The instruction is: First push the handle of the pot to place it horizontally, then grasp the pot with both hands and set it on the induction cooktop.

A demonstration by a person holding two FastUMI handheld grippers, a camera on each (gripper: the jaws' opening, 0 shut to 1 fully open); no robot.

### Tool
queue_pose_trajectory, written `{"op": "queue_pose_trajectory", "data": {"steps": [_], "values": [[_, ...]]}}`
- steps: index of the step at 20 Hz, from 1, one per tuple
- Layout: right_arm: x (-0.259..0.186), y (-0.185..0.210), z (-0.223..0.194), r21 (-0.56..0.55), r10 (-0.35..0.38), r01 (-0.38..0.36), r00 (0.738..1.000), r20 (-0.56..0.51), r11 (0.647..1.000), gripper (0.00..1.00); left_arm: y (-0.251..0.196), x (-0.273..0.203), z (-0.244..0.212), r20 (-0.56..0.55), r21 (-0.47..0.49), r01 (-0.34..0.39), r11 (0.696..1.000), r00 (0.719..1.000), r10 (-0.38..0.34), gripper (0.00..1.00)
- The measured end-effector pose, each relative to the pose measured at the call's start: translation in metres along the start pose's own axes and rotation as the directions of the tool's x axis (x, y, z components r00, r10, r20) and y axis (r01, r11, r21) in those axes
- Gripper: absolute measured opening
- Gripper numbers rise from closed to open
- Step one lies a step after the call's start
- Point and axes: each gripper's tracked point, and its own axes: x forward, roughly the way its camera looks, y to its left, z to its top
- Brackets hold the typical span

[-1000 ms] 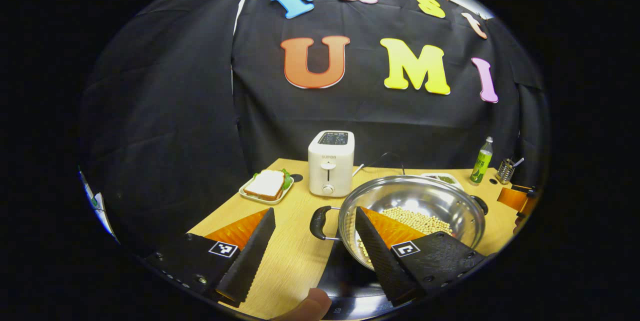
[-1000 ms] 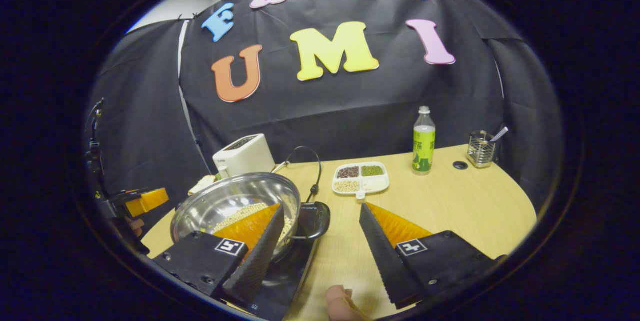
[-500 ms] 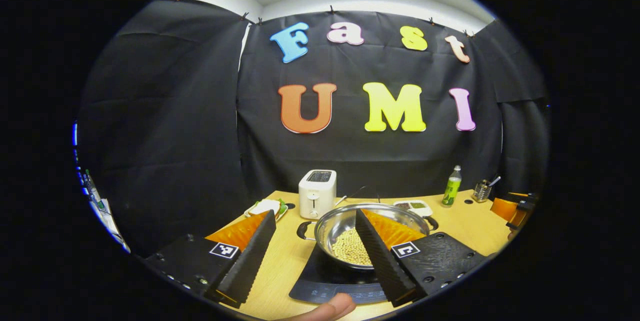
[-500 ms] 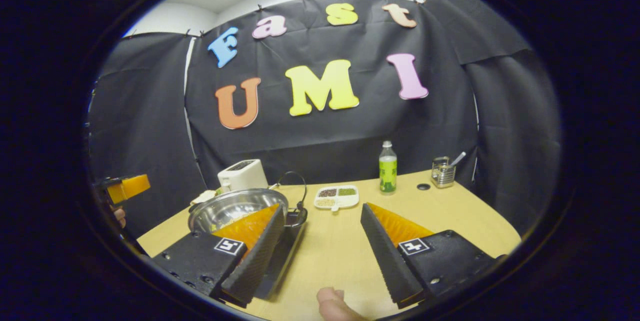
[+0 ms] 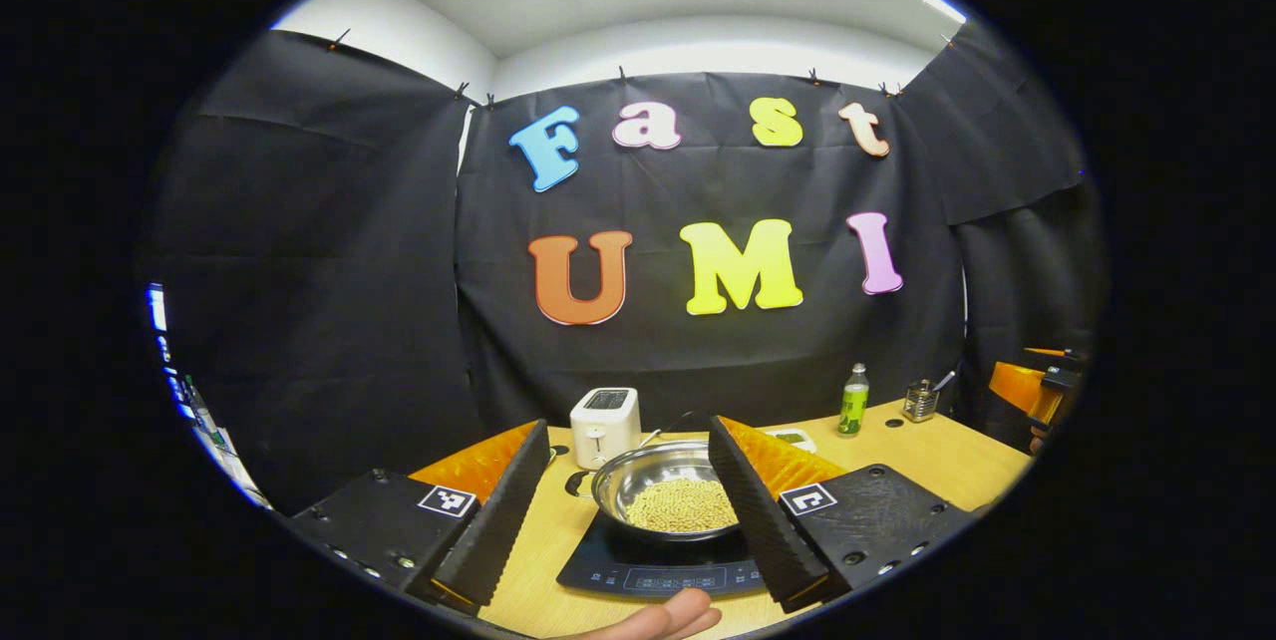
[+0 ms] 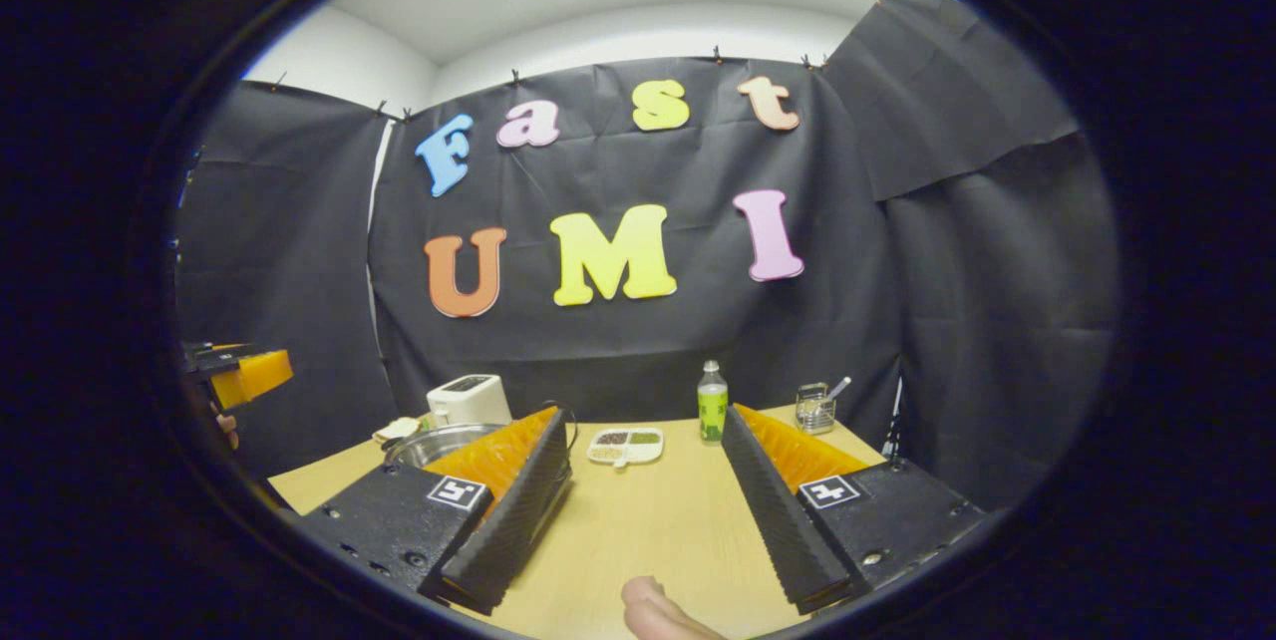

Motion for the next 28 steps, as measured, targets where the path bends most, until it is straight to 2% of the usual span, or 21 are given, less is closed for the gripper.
{"op": "queue_pose_trajectory", "data": {"steps": [2, 6, 9, 12, 16, 19, 23, 25, 27, 28], "values": [[-0.018, -0.004, 0.01, 0.015, -0.009, 0.009, 1.0, 0.015, 1.0, 0.99, 0.0, 0.003, -0.006, 0.002, -0.005, -0.012, 1.0, 1.0, 0.012, 0.96], [-0.043, 0.0, 0.023, 0.036, 0.027, -0.029, 0.998, 0.057, 0.999, 0.96, -0.005, -0.018, -0.009, 0.007, -0.009, 0.002, 1.0, 1.0, -0.002, 0.96], [-0.052, -0.009, 0.028, 0.035, -0.001, -0.002, 0.997, 0.074, 0.999, 0.96, -0.011, -0.028, -0.005, 0.024, -0.01, 0.023, 1.0, 0.999, -0.023, 0.96], [-0.06, 0.0, 0.032, 0.026, 0.037, -0.04, 0.995, 0.097, 0.999, 0.96, -0.024, -0.036, -0.014, 0.001, -0.013, 0.081, 0.997, 0.997, -0.081, 0.96], [-0.065, 0.005, 0.03, -0.003, 0.061, -0.061, 0.992, 0.109, 0.998, 0.96, -0.015, -0.042, -0.015, -0.009, 0.007, 0.062, 0.998, 0.998, -0.062, 0.96], [-0.069, 0.007, 0.026, -0.012, 0.087, -0.086, 0.989, 0.117, 0.996, 0.96, -0.014, -0.046, -0.011, -0.002, -0.015, 0.065, 0.998, 0.998, -0.065, 0.96], [-0.072, -0.012, 0.024, -0.001, 0.057, -0.057, 0.991, 0.125, 0.998, 0.96, -0.015, -0.05, -0.015, -0.009, -0.045, 0.089, 0.995, 0.996, -0.09, 0.96], [-0.073, -0.023, 0.021, -0.008, 0.031, -0.03, 0.992, 0.122, 1.0, 0.99, -0.016, -0.051, -0.019, -0.013, -0.039, 0.098, 0.994, 0.995, -0.098, 0.96], [-0.074, -0.03, 0.02, -0.009, 0.021, -0.02, 0.993, 0.119, 1.0, 0.96, -0.018, -0.052, -0.021, -0.018, -0.029, 0.103, 0.994, 0.995, -0.103, 0.96], [-0.073, -0.035, 0.019, -0.008, 0.009, -0.008, 0.993, 0.121, 1.0, 0.99, -0.018, -0.052, -0.022, -0.018, -0.023, 0.102, 0.995, 0.995, -0.102, 0.96]]}}
